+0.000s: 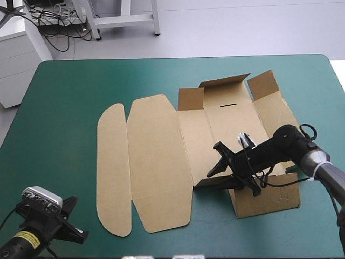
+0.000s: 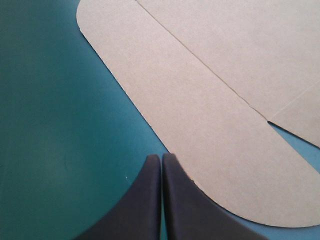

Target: Fold the box

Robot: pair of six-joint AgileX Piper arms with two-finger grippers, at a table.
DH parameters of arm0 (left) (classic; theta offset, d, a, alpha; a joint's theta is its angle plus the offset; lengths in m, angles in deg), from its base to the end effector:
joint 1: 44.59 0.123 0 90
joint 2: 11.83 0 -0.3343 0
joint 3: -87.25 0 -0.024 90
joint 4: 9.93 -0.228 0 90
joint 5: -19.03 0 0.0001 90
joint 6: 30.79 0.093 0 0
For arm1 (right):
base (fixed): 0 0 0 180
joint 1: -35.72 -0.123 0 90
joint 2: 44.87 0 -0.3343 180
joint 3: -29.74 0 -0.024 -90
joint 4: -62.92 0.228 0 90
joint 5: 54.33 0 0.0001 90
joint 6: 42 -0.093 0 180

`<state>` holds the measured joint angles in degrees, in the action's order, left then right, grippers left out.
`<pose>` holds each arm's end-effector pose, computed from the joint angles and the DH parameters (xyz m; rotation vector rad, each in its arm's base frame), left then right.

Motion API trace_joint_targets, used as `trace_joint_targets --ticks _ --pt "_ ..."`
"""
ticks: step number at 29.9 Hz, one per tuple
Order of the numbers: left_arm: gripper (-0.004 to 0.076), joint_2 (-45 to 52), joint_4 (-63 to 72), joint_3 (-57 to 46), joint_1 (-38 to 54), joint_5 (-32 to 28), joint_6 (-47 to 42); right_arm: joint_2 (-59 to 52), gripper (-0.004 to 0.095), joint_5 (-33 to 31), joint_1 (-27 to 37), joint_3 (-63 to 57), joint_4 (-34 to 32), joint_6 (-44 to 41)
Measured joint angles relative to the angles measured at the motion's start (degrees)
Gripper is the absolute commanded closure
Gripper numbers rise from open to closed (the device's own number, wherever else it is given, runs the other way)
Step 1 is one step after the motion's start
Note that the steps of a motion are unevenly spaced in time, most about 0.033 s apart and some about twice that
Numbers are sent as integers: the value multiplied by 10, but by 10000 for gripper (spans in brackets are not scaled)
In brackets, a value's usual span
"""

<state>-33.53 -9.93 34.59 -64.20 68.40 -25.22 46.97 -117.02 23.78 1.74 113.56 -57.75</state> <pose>-0.0191 0.0068 0.2795 0.4715 2.1109 -0.1414 0.2131 0.1104 0.2978 -0.6895 -2.6357 -1.0582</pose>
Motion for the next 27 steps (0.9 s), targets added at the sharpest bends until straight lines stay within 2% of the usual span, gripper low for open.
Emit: trace_joint_targets --ticks 8,18,22,27 --pt "734 0 -4 0 0 0 0 1 746 -2 0 0 0 -2" --pt "734 0 -4 0 0 0 0 1 910 -1 0 0 -29 -4" --pt "734 0 -4 0 0 0 0 2 921 -8 0 15 -74 -4" --pt "733 0 -4 0 0 -1 0 2 920 -17 0 80 -171 10"
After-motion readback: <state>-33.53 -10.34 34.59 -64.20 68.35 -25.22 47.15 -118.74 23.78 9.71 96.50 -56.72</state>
